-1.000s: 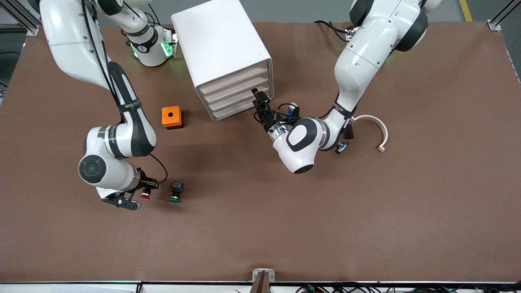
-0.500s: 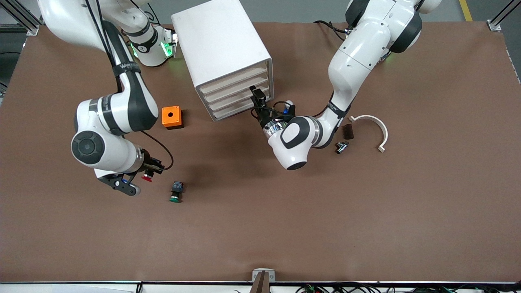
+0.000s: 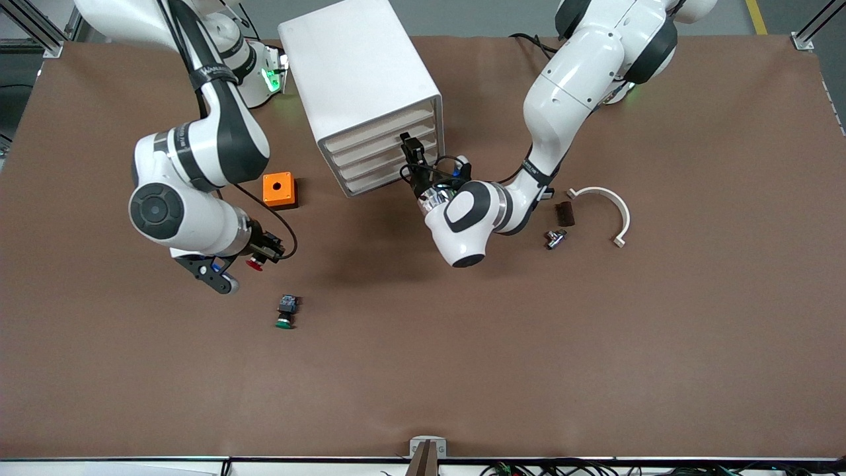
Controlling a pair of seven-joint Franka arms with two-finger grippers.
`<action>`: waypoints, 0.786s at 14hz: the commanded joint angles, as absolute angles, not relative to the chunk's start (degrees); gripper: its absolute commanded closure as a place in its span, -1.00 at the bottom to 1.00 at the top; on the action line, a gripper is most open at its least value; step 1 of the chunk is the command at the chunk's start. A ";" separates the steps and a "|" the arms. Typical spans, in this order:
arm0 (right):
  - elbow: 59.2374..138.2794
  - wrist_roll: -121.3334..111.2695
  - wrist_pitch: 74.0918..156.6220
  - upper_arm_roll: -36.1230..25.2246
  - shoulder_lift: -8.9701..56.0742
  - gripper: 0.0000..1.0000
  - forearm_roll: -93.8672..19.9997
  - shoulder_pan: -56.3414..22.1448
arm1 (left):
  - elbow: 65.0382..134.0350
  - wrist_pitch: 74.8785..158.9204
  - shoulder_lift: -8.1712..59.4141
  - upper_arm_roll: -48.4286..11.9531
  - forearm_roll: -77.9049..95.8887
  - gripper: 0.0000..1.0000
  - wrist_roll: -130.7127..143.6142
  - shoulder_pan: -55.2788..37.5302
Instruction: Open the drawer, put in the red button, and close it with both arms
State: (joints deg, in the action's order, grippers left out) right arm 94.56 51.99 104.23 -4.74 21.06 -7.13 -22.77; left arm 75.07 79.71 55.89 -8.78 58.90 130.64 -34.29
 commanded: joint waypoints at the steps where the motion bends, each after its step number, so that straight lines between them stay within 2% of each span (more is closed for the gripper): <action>1: 96.68 56.77 104.85 -5.19 18.98 1.00 -7.91 -25.30 | 74.88 79.54 55.99 -8.61 60.21 0.60 126.75 -34.37; 4: 96.59 60.63 104.94 -5.19 18.90 1.00 -7.82 -27.06 | 74.88 79.54 55.99 -8.61 60.21 0.79 127.00 -34.02; 11: 95.46 73.90 105.29 -5.19 18.28 1.00 -7.29 -34.88 | 75.41 79.63 56.16 -8.53 60.21 0.81 126.91 -30.42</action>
